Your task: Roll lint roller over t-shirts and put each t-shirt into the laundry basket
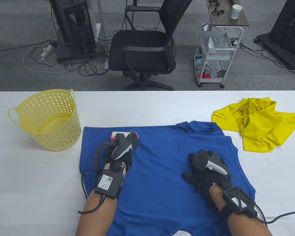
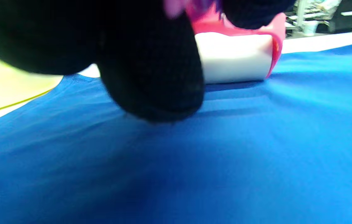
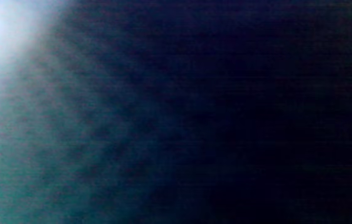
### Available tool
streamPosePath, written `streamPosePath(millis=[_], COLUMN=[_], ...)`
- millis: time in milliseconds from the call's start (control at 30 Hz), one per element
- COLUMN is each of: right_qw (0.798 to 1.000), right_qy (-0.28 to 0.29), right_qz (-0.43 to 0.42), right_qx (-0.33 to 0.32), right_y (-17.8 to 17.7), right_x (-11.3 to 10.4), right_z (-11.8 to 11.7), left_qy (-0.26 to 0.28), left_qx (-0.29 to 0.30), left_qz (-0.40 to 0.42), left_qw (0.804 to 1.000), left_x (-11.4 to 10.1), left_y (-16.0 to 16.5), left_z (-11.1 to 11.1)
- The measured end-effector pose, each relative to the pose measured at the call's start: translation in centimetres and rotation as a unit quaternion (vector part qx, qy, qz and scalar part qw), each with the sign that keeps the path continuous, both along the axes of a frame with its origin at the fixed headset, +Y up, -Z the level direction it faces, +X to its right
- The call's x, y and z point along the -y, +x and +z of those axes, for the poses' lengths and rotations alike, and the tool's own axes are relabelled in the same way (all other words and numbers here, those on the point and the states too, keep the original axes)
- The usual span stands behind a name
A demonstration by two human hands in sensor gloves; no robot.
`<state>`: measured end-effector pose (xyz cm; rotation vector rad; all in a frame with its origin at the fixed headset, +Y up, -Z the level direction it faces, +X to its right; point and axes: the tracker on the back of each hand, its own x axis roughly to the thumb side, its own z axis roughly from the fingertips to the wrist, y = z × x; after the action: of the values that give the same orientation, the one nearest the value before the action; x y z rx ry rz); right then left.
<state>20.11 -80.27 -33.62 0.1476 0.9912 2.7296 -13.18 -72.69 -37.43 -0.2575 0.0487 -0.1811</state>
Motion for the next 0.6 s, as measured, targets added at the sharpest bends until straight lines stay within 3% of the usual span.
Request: streamPosePath(millis=[133,367,467,600], right_qw=[1.000,1.000,1.000,1.000], right_qy=[0.000,0.000,0.001,0.001], right_qz=[0.000,0.000,0.000,0.000], right_qx=[0.000,0.000,0.000,-0.001], right_y=[0.0,0.0,0.0,0.0], right_x=[0.0,0.0,0.0,0.0], right_z=[0.0,0.0,0.0,0.0], left_qy=[-0.037,-0.117,-0.135,-0.123], left_qx=[0.057,0.088,0.086,0.092], left_qz=[0.011,0.046,0.047,0.047], left_qw=[0.998,0.988,0.986,0.987], left_x=[-1.2,-2.8,-3.1,-3.0], left_y=[-1.9,-5.9,-6.5,-6.0], left_z=[5.2,14.3,15.7,14.1])
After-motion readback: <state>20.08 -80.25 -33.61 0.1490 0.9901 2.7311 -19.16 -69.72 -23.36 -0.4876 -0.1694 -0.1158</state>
